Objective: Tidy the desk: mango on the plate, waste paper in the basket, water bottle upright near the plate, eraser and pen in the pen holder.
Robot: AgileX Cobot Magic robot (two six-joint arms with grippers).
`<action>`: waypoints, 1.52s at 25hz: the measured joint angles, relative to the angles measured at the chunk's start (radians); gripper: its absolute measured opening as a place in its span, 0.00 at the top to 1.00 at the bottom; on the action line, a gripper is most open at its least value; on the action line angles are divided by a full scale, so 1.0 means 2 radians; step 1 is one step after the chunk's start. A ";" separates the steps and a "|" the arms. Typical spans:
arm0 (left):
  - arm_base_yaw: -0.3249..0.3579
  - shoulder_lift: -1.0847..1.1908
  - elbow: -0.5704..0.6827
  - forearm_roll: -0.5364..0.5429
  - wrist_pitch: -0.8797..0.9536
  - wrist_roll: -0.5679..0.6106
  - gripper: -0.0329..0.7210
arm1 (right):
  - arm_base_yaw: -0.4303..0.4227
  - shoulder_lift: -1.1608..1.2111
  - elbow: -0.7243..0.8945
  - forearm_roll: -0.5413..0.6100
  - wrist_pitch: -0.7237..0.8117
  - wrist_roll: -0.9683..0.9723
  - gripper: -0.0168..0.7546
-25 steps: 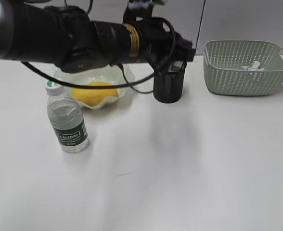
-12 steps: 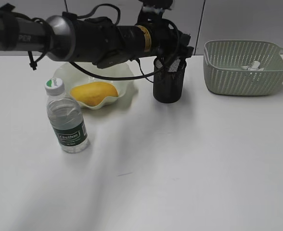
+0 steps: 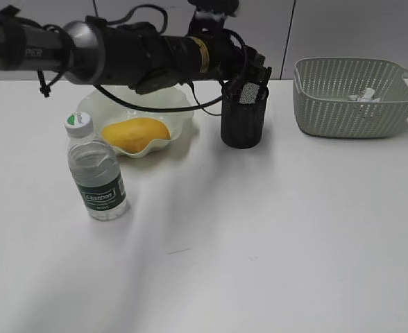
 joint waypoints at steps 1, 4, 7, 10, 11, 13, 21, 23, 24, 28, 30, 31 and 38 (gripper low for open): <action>-0.004 -0.014 0.001 0.000 0.036 -0.007 0.40 | 0.000 0.000 0.000 0.000 0.000 0.000 0.63; -0.025 -0.071 0.001 -0.005 0.184 -0.007 0.42 | 0.000 0.000 0.000 0.000 0.000 0.000 0.63; -0.048 -0.124 0.007 -0.035 0.324 0.064 0.48 | 0.000 0.000 0.000 -0.001 0.000 0.000 0.64; -0.060 -0.183 0.054 -0.107 0.388 0.145 0.51 | 0.000 0.000 0.000 -0.001 0.000 0.000 0.66; -0.063 -0.209 0.082 -0.127 0.394 0.156 0.52 | 0.000 0.000 0.000 -0.001 0.000 0.000 0.66; -0.072 -0.274 0.146 -0.151 0.399 0.169 0.52 | 0.000 0.000 0.000 -0.001 0.000 0.000 0.66; -0.086 -0.585 0.406 -0.188 0.429 0.174 0.33 | 0.000 0.000 0.000 -0.001 0.000 0.000 0.64; -0.086 -0.672 0.450 -0.189 0.461 0.174 0.26 | 0.000 0.000 0.000 -0.001 0.000 0.000 0.57; -0.086 -0.717 0.466 -0.189 0.482 0.174 0.23 | 0.000 0.000 0.000 -0.001 0.000 0.000 0.51; -0.086 -0.877 0.510 -0.197 0.573 0.175 0.19 | 0.000 0.000 0.000 -0.001 0.000 0.000 0.28; -0.086 -0.952 0.524 -0.214 0.608 0.185 0.19 | 0.000 0.000 0.000 -0.002 0.000 0.000 0.23; -0.086 -0.988 0.528 -0.222 0.621 0.194 0.18 | 0.000 0.000 0.000 -0.002 0.000 0.000 0.22; -0.086 -1.131 0.563 -0.285 0.647 0.246 0.18 | 0.000 0.000 0.000 0.004 0.000 0.000 0.30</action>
